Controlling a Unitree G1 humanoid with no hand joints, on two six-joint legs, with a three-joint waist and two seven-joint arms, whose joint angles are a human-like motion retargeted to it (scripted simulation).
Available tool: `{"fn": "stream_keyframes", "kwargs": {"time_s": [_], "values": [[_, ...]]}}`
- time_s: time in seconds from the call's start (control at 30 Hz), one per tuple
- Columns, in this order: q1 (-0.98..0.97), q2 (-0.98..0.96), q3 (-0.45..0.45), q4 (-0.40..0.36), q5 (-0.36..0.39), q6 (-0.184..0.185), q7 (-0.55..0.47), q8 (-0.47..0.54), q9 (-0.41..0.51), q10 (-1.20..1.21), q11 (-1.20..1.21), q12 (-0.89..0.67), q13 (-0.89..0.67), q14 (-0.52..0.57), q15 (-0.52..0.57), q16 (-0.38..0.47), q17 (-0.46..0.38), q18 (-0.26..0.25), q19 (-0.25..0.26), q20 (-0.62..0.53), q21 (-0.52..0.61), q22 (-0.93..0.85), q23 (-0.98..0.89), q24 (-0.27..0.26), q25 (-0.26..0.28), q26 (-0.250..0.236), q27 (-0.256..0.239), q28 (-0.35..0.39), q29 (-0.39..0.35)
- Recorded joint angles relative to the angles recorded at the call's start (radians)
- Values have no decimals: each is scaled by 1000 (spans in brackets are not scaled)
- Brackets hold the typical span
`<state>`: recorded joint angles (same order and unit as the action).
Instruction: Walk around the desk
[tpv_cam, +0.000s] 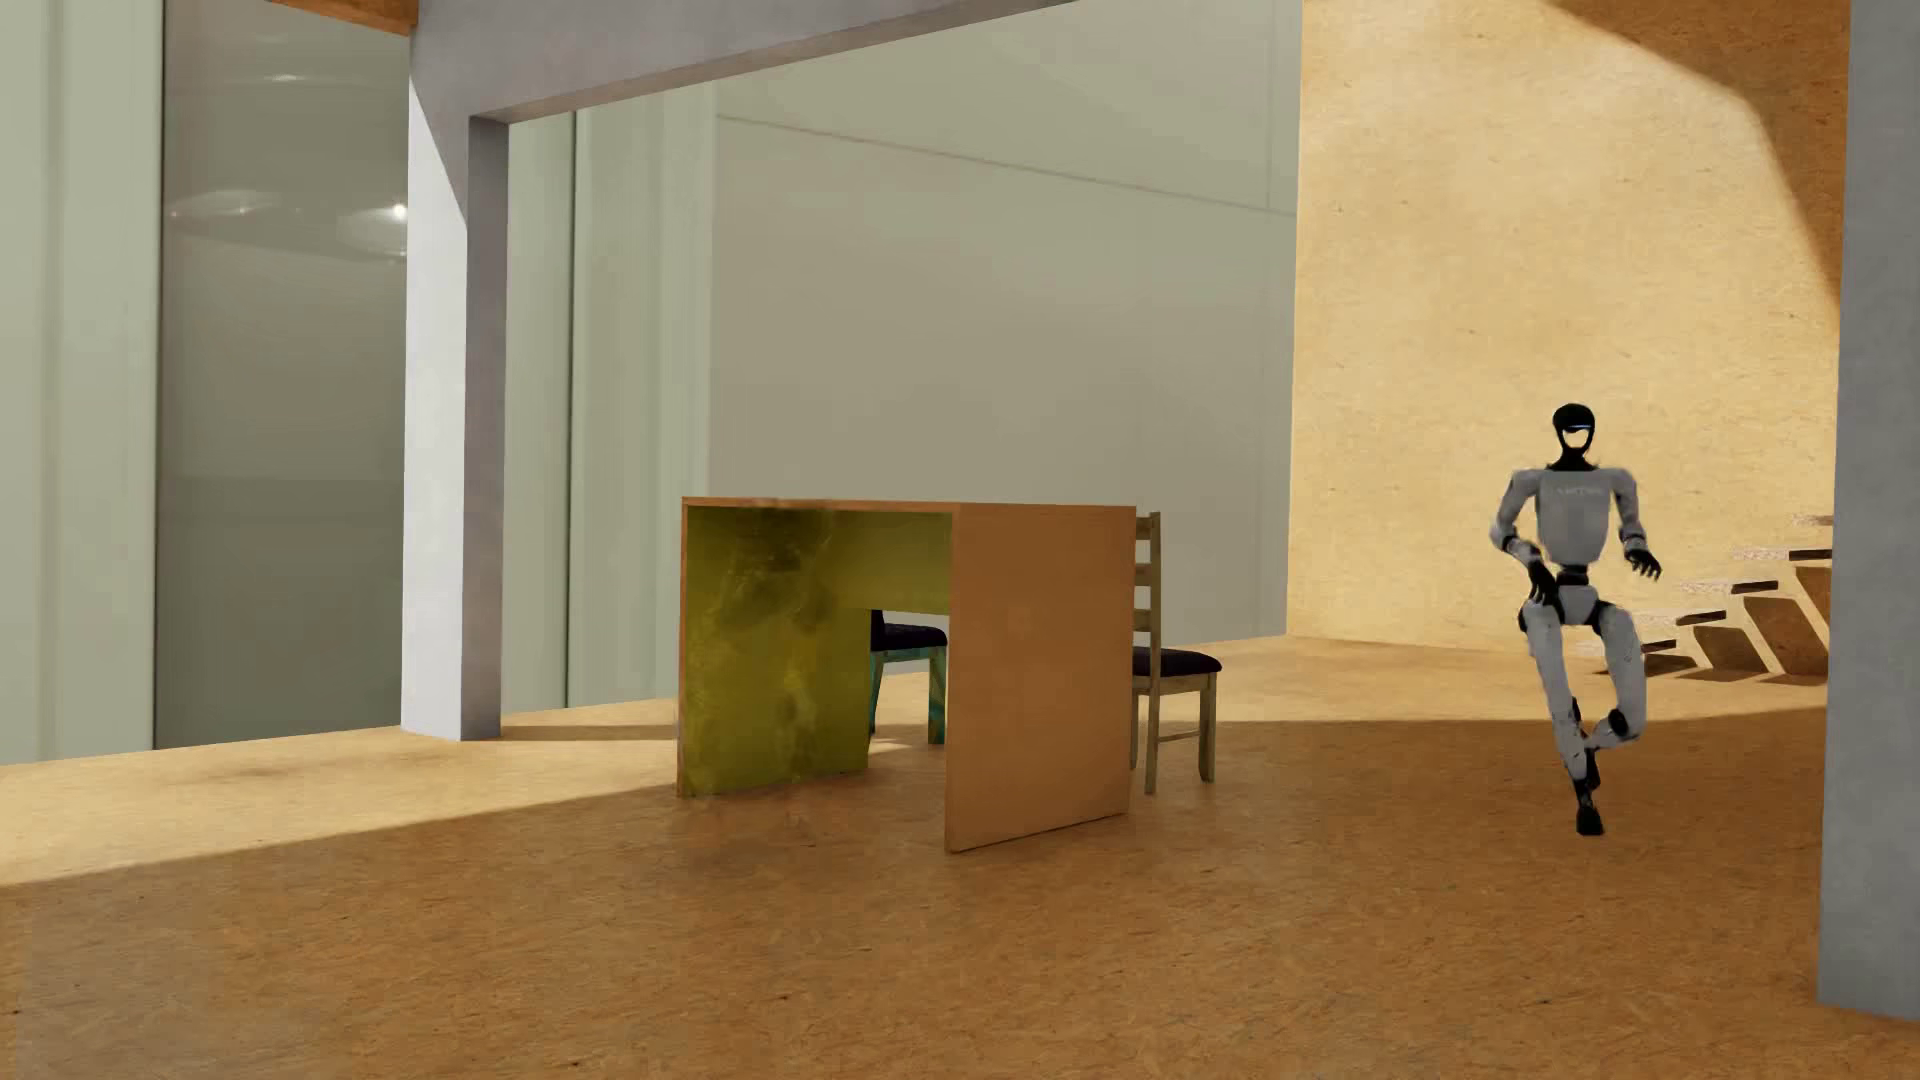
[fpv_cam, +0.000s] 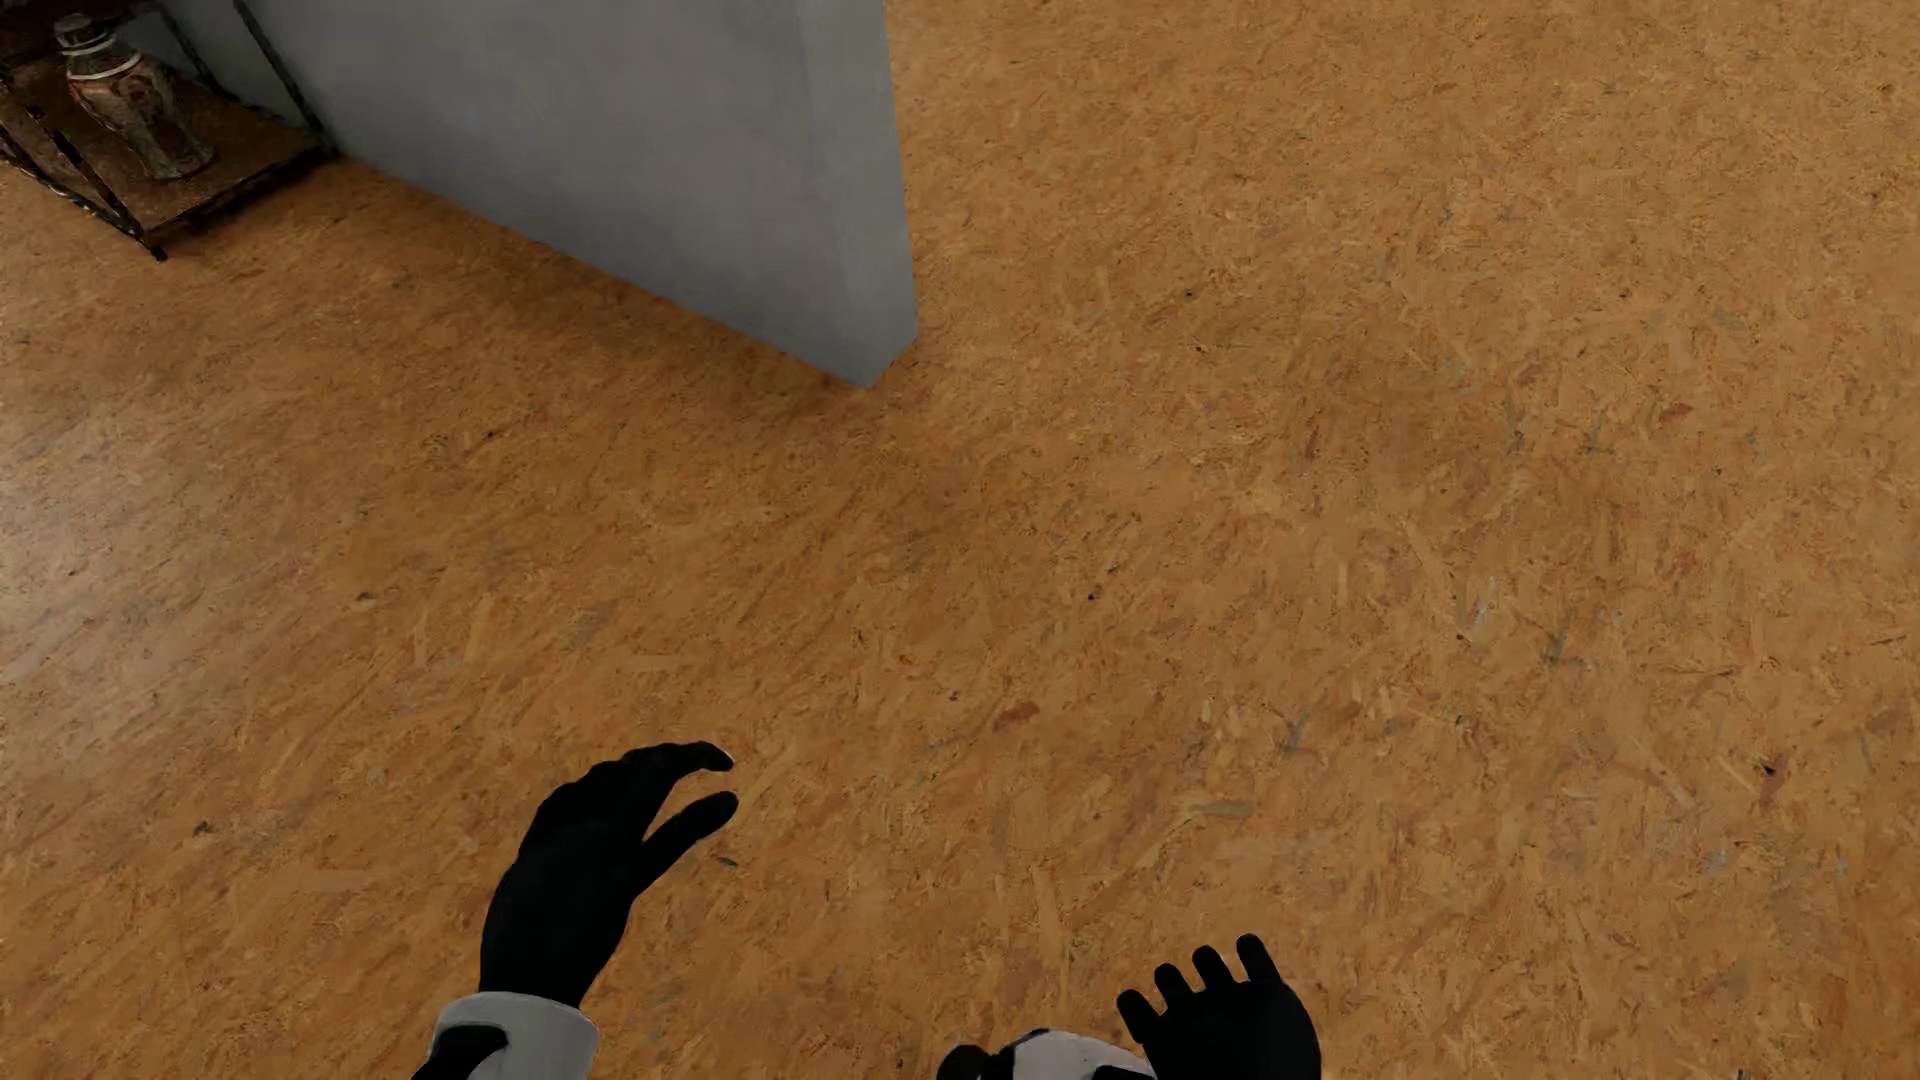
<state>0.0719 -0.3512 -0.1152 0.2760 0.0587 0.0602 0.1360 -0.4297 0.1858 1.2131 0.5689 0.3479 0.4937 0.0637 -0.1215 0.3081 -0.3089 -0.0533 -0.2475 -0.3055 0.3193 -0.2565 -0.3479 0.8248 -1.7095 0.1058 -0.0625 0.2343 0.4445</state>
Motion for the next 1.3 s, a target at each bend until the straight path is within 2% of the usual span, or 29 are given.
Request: {"fn": "stream_keyframes", "kwargs": {"time_s": [0.03,0.07,0.13,0.17,0.23,0.3,0.37,0.4,0.43,0.47,0.5,0.53,0.57,0.6,0.63,0.7,0.77,0.8,0.87,0.93,0.97,1.0,1.03,1.07,1.1,1.13,1.2,1.27,1.3], "values": [[-122,66,15,-22,50,12,-73,40,10,134,-17,6,-63,-60,-40,-42,110,41,1,19,-27,133,37,81,-134,81,12,-36,18],[-239,139,30,-11,96,18,-103,91,15,199,-59,19,-108,-89,-58,-89,233,43,4,48,-60,311,69,127,-188,169,25,-92,-18],[-433,279,70,51,167,23,-85,233,11,148,-147,51,-205,-146,-84,-168,418,87,17,168,-65,678,135,66,-123,317,26,-267,-117],[-512,336,91,85,192,22,-55,314,4,49,-176,88,-268,-154,-102,-180,433,107,25,234,-17,817,155,31,-66,346,3,-322,-162],[-598,439,123,114,212,19,11,466,-10,-297,-207,206,-392,-152,-152,-171,377,100,45,271,120,992,177,53,183,293,-68,-413,-281],[-573,550,140,46,182,17,23,563,-23,-837,-259,303,-475,-128,-178,-185,258,13,77,298,225,1059,205,108,538,206,-125,-460,-341],[-551,650,150,-47,131,18,14,577,-26,-1047,-230,335,-456,-152,-169,-193,124,-88,98,355,246,1084,220,131,712,160,-135,-524,-346],[-558,687,156,-103,98,17,-44,561,-27,-965,-185,315,-420,-82,-127,-189,65,-58,115,370,224,1085,246,157,713,150,-98,-545,-346],[-563,709,161,-145,69,14,-74,535,-26,-858,-110,283,-369,16,-50,-187,23,-33,134,383,185,1073,293,186,649,148,-32,-536,-330],[-568,682,164,-165,36,8,-63,502,-22,-726,51,248,-321,16,68,-198,-2,-15,166,400,141,1055,358,210,521,151,41,-489,-298],[-554,605,167,-178,-10,-3,-38,462,-16,-621,286,199,-291,-69,168,-218,7,28,298,424,96,1039,463,217,346,164,143,-419,-261],[-506,496,167,-188,-82,-18,-2,429,-10,-577,516,140,-273,-150,301,-242,44,44,333,447,40,1027,597,215,164,180,232,-337,-222],[-441,378,159,-206,-142,-35,27,410,-6,-583,681,61,-252,-203,264,-257,106,50,286,457,-54,1024,724,211,37,207,309,-273,-190],[-365,266,145,-231,-185,-52,38,378,-4,-622,783,-29,-213,-235,195,-257,185,54,239,440,-194,1024,807,234,22,214,375,-243,-192],[-290,167,124,-260,-224,-64,34,334,-4,-674,820,-129,-173,-256,171,-241,258,56,230,397,-340,1018,838,255,106,212,406,-242,-203],[-149,-4,71,-313,-256,-82,4,247,-8,-781,738,-300,-94,-292,151,-206,290,56,202,283,-519,936,845,259,401,112,360,-241,-167],[-31,-124,23,-350,-237,-94,-28,181,-13,-851,466,-419,3,-347,126,-156,206,58,178,177,-524,761,869,179,626,-20,248,-220,-136],[28,-142,7,-364,-226,-100,-40,137,-14,-878,249,-467,52,-379,120,-121,153,58,173,129,-485,662,883,133,661,-62,214,-208,-159],[149,-99,-8,-384,-164,-114,-40,32,-17,-931,-313,-536,121,-427,122,-68,90,51,233,82,-408,484,905,35,609,-94,233,-165,-204],[250,-92,-5,-404,-122,-114,-15,-37,-19,-904,-457,-535,145,-435,65,-56,97,54,318,99,-377,380,933,-58,507,-88,319,-93,-237],[279,-82,-5,-408,-118,-106,8,-43,-19,-842,-372,-499,133,-412,75,-60,111,42,273,120,-374,356,956,-97,477,-77,355,-68,-243],[279,-71,-5,-403,-122,-94,13,-72,-16,-743,-304,-456,116,-330,108,-67,144,43,75,127,-390,360,972,-117,483,-67,371,-63,-253],[224,-41,-12,-383,-143,-80,9,-92,-13,-550,-247,-421,101,-214,176,-68,191,15,3,115,-424,401,984,-101,518,-33,372,-92,-255],[141,-24,-24,-338,-160,-67,22,-79,-9,-294,-160,-387,75,-86,155,-67,232,-95,0,94,-454,468,1000,-55,552,18,376,-152,-252],[44,8,-31,-270,-144,-54,44,-67,-5,-78,-101,-350,24,11,93,-64,265,-84,0,73,-477,555,1025,15,571,72,387,-228,-269],[-58,53,-29,-198,-103,-41,45,-50,0,79,-86,-311,-48,-51,45,-70,288,-37,0,68,-479,660,1058,75,547,118,419,-288,-325],[-251,171,-4,-49,22,-22,31,47,3,206,-152,-206,-224,-97,-1,-115,335,49,0,141,-446,905,1103,98,471,211,450,-343,-495],[-415,283,42,33,127,-11,2,210,1,120,-215,-65,-385,-127,-32,-163,387,149,0,253,-401,1086,1060,73,520,276,343,-365,-581],[-479,328,68,50,161,-6,-3,300,-1,11,-229,4,-451,-144,-53,-180,379,187,0,272,-318,1128,1003,86,551,269,226,-399,-574]]}}
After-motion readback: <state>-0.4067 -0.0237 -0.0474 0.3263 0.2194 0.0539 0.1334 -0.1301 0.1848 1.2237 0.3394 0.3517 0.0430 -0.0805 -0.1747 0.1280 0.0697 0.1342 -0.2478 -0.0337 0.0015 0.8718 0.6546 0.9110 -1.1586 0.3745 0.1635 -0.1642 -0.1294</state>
